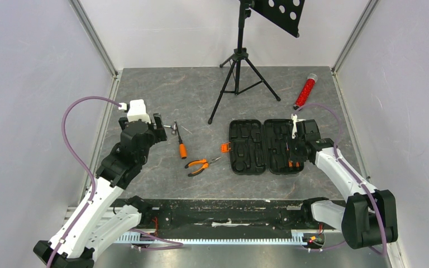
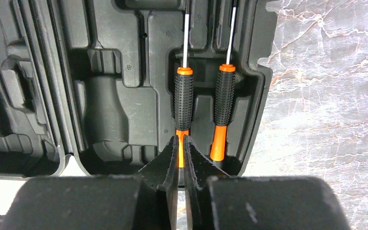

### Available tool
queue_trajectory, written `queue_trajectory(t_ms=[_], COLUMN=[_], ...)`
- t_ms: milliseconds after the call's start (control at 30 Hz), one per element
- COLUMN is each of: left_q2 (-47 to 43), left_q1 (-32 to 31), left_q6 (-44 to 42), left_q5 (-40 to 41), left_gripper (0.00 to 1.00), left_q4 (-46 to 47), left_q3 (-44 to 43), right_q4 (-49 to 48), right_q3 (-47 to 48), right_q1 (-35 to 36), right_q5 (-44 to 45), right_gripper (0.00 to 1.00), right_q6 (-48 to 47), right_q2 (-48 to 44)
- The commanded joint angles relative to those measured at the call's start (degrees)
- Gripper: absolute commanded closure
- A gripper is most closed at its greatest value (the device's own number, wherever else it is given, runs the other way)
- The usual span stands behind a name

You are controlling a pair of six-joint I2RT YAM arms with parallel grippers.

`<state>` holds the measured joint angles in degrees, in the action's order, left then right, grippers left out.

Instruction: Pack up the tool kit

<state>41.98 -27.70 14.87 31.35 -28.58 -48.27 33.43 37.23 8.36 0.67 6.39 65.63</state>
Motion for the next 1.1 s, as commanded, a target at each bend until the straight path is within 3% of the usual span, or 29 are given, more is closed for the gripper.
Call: queue_trajectory(t_ms=[0,267,767,1067], left_q2=[-0.48,-0.72,-1.22,-1.28], left_q1=[0.19,0.19,0.19,0.19], left_q6=[-2.44,-2.48,-2.79,-2.83], left_q5=[0.37,0.11,0.42,0.37], left_gripper=[0.15,0.15,0.16,0.16], left_q4=[2.39,2.38,2.39,2.46], left_q3=[-0.24,-0.24,-0.10,0.01], right_q4=[1.79,1.16,-1.34,0.66], right_q3=[2.78,2.16,-0.64,7.89], right_q1=[-0.29,-0.35,-2.09,-2.28], right_q5=[-0.49,-0.49,-3.27,-10.00], right_gripper=[0.93,1.00,1.00,0.97], right_q6=[0.08,0.02,0.21,-0.94], right_q2=[-0.65,1.44,5.03,1.85])
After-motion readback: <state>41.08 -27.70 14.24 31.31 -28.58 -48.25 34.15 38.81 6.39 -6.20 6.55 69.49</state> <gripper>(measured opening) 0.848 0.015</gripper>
